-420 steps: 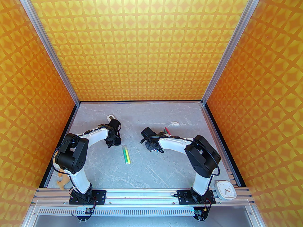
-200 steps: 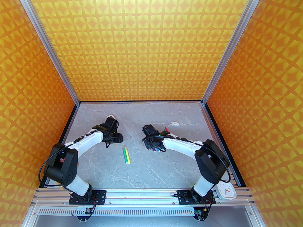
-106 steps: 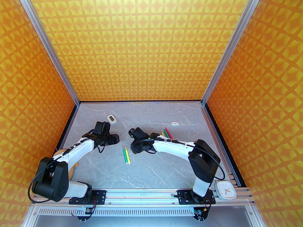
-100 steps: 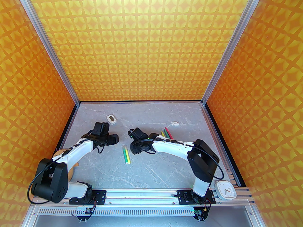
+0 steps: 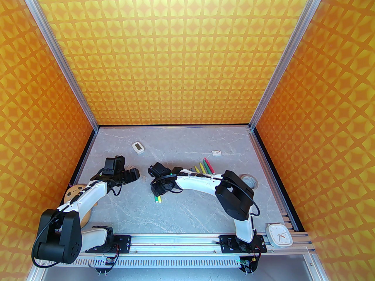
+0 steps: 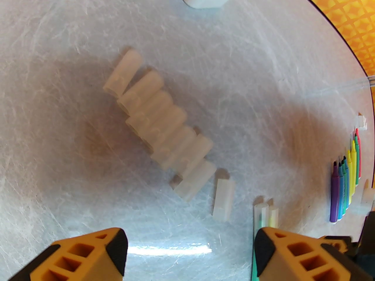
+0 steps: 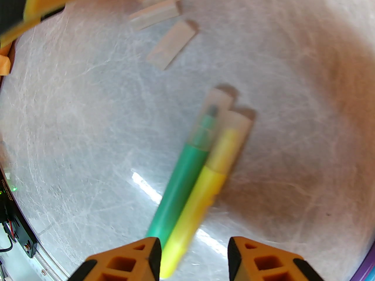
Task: Open the pen caps
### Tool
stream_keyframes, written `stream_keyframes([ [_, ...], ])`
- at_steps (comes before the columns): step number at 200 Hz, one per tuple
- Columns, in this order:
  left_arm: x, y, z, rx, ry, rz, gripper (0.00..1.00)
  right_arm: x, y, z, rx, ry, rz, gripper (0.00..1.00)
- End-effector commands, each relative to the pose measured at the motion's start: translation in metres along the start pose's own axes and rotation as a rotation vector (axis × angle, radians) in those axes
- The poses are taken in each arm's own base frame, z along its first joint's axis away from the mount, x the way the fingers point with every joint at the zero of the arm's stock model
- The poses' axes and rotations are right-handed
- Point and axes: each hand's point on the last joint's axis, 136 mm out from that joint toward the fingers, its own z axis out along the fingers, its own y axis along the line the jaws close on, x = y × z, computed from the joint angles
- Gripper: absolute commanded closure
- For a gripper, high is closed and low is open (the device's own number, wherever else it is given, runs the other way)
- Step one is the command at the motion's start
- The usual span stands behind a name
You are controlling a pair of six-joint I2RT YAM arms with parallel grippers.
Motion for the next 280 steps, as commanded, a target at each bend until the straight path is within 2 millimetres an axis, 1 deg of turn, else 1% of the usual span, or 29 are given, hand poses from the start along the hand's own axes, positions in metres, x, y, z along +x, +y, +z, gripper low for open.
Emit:
stream_keyframes([
  [1,0.001,-0.001,-0.001,0.028,-0.01,-0.012,0.24,0.005,0.002,0.006,0.0,0.04,0.017,0.57],
  [44,0.001,0.001,-0.002,0.031,-0.014,-0.015,0.24,0.012,-0.002,0.015,0.033,0.068,0.02,0.59],
  [93,0.001,0.001,-0.002,0.035,-0.016,-0.015,0.24,0.014,-0.004,0.022,0.056,0.087,0.021,0.6],
  [122,0.001,0.001,-0.003,0.035,-0.016,-0.016,0.24,0.018,-0.014,0.026,0.11,0.11,0.02,0.62],
  [143,0.001,0.001,-0.003,0.035,-0.016,-0.016,0.24,0.02,-0.022,0.029,0.152,0.128,0.012,0.64],
  [175,0.001,0.001,-0.004,0.037,-0.019,-0.019,0.24,0.022,-0.026,0.032,0.181,0.14,0.002,0.66],
  [197,0.002,0.001,-0.005,0.039,-0.02,-0.019,0.24,0.023,-0.029,0.034,0.194,0.147,0.0,0.72],
  [225,0.003,-0.004,-0.006,0.064,-0.017,-0.016,0.24,0.021,-0.029,0.031,0.198,0.135,-0.004,0.76],
  [280,0.003,-0.015,-0.006,0.13,-0.009,-0.018,0.25,0.006,-0.023,0.011,0.158,0.059,-0.004,0.83],
])
